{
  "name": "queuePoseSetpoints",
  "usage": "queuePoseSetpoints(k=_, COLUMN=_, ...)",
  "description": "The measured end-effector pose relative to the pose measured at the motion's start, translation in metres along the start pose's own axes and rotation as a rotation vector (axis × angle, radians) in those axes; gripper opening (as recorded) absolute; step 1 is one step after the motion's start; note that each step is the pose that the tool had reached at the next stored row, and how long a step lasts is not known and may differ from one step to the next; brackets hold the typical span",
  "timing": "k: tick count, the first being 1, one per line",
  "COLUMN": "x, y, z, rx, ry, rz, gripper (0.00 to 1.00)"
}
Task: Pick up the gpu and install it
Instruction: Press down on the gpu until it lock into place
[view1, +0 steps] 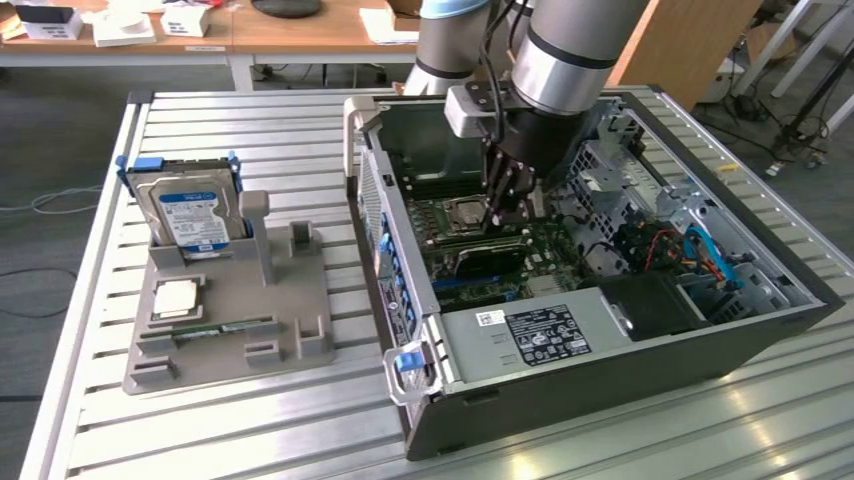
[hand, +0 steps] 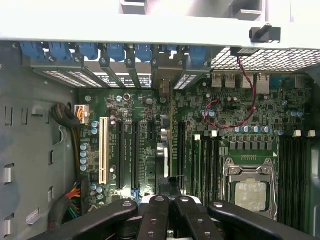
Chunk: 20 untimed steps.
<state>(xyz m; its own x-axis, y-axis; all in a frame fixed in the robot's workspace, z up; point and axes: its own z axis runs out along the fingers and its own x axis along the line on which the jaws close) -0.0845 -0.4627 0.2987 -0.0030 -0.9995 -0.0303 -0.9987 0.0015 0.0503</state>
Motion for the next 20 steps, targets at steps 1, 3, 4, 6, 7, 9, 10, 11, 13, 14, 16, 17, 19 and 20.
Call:
queuePoseSetpoints(k=1, x=0.0, y=0.0, z=0.0, rx=0.0, ry=0.0, rz=0.0, gripper=0.11)
queuePoseSetpoints(k=3, x=0.0, y=0.0, z=0.0001, rx=0.0, ry=-0.0001, rz=0.0, gripper=0.11)
queuePoseSetpoints(k=4, x=0.0, y=0.0, z=0.0005, rx=0.0001, ry=-0.0004, rz=0.0, gripper=0.11)
queuePoseSetpoints(k=6, x=0.0001, y=-0.0001, z=0.0027, rx=0.0002, ry=-0.0003, rz=0.0, gripper=0.11)
queuePoseSetpoints(k=7, x=0.0001, y=-0.0001, z=0.0038, rx=0.0, ry=-0.0001, rz=0.0, gripper=0.11)
queuePoseSetpoints(k=9, x=0.0002, y=-0.0003, z=0.0058, rx=0.0001, ry=-0.0002, rz=0.0, gripper=0.11)
queuePoseSetpoints(k=10, x=0.0002, y=-0.0003, z=0.0058, rx=0.0001, ry=0.0, rz=0.0, gripper=0.11)
queuePoseSetpoints(k=11, x=0.0002, y=-0.0003, z=0.0058, rx=0.0001, ry=0.0, rz=0.0, gripper=0.11)
queuePoseSetpoints(k=13, x=0.0002, y=0.0, z=0.0059, rx=0.0, ry=0.0001, rz=0.0, gripper=0.11)
queuePoseSetpoints(k=14, x=0.0002, y=0.0006, z=0.0061, rx=0.0003, ry=-0.0001, rz=0.0, gripper=0.11)
queuePoseSetpoints(k=16, x=0.0001, y=0.0026, z=0.0065, rx=0.0008, ry=-0.0003, rz=0.0, gripper=0.11)
queuePoseSetpoints(k=17, x=0.0001, y=0.0034, z=0.0066, rx=0.001, ry=-0.0002, rz=0.0, gripper=0.11)
queuePoseSetpoints(k=19, x=0.0002, y=0.0035, z=0.0065, rx=0.001, ry=-0.0001, rz=0.0, gripper=0.11)
queuePoseSetpoints(k=20, x=0.0002, y=0.0035, z=0.0065, rx=0.001, ry=0.0, rz=0.0, gripper=0.11)
